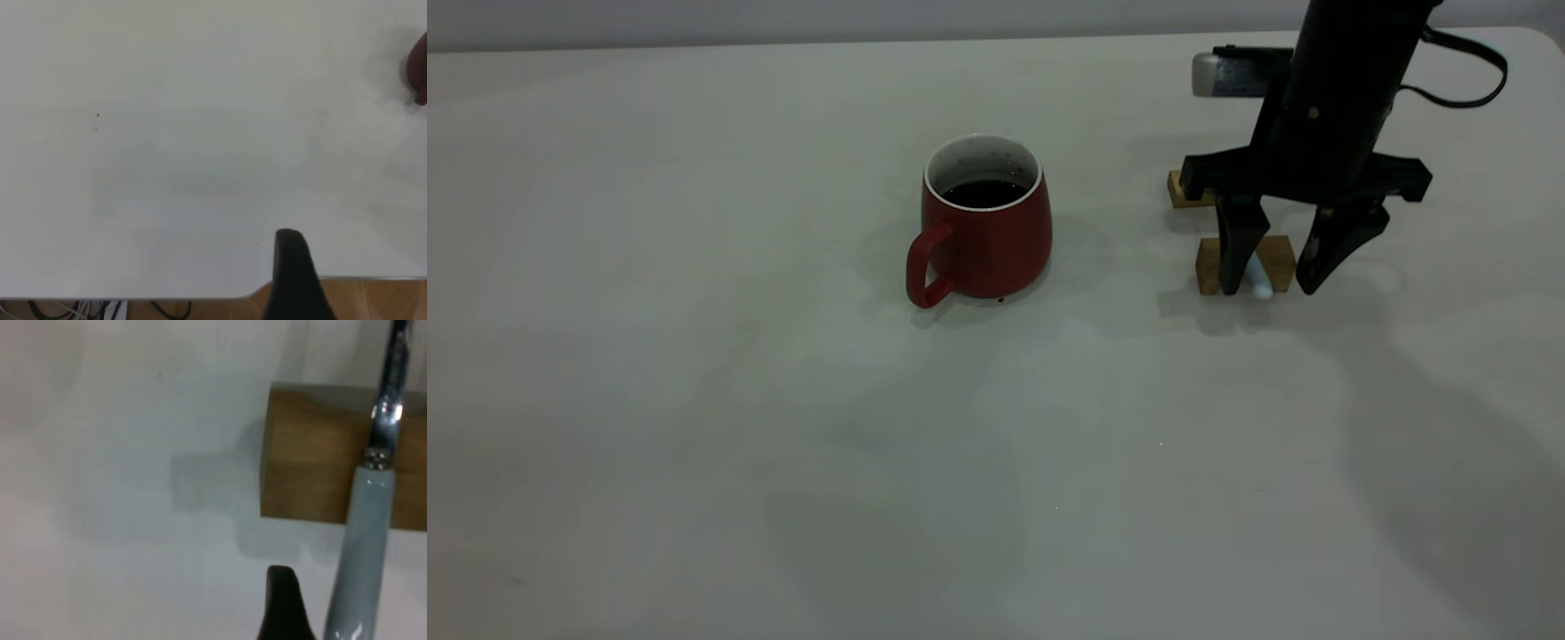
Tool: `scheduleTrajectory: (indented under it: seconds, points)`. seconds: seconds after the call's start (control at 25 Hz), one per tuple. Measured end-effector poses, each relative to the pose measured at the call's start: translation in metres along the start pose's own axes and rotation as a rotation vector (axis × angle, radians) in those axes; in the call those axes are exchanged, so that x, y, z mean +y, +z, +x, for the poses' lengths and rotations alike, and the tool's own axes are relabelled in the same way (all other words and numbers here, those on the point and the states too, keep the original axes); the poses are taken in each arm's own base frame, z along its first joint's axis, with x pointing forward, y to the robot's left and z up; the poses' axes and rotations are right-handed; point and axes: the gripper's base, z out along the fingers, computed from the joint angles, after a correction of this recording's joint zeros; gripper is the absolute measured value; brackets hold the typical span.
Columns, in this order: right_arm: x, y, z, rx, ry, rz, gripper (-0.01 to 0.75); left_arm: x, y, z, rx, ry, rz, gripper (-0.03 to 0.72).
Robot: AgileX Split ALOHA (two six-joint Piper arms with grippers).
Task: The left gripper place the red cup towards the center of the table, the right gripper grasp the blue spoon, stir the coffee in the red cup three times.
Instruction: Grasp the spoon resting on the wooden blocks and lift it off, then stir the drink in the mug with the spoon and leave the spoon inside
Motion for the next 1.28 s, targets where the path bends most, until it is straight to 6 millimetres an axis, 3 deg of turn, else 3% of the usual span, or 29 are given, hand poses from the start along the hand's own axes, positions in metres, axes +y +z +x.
scheduleTrajectory:
  seconds: [0.28,0.4,0.52,0.72,0.76,0.88,1.04,1.16,1.28]
  points:
    - [-0.003,0.019,0.0,-0.001,0.004,0.007,0.577,0.0,0.0,0.0,0.0,-0.001,0.0,0.551]
    - [-0.003,0.019,0.0,-0.001,0.0,0.011,0.53,0.0,0.0,0.0,0.0,-0.001,0.0,0.551]
    - [-0.003,0.019,0.0,0.004,-0.001,0.011,0.414,0.0,0.0,0.0,0.0,-0.001,0.0,0.551]
    - [-0.003,0.018,0.001,0.013,-0.001,0.012,0.114,0.0,0.0,0.0,0.0,-0.001,0.0,0.551]
    - [-0.003,0.017,0.002,0.018,-0.005,0.014,0.115,0.0,0.0,0.0,0.0,-0.001,0.0,0.551]
    - [-0.001,0.002,0.003,0.039,-0.014,0.014,0.118,0.0,0.0,0.0,0.0,-0.001,0.0,0.551]
    - [0.007,-0.044,0.006,0.073,-0.005,-0.022,0.118,0.0,0.0,0.0,0.0,-0.001,0.0,0.551]
    - [0.024,-0.074,0.01,0.086,0.082,-0.169,0.118,0.0,0.0,0.0,0.0,-0.001,0.0,0.551]
    - [0.044,-0.084,0.008,0.087,0.174,-0.388,0.118,0.0,0.0,0.0,0.0,-0.001,0.0,0.551]
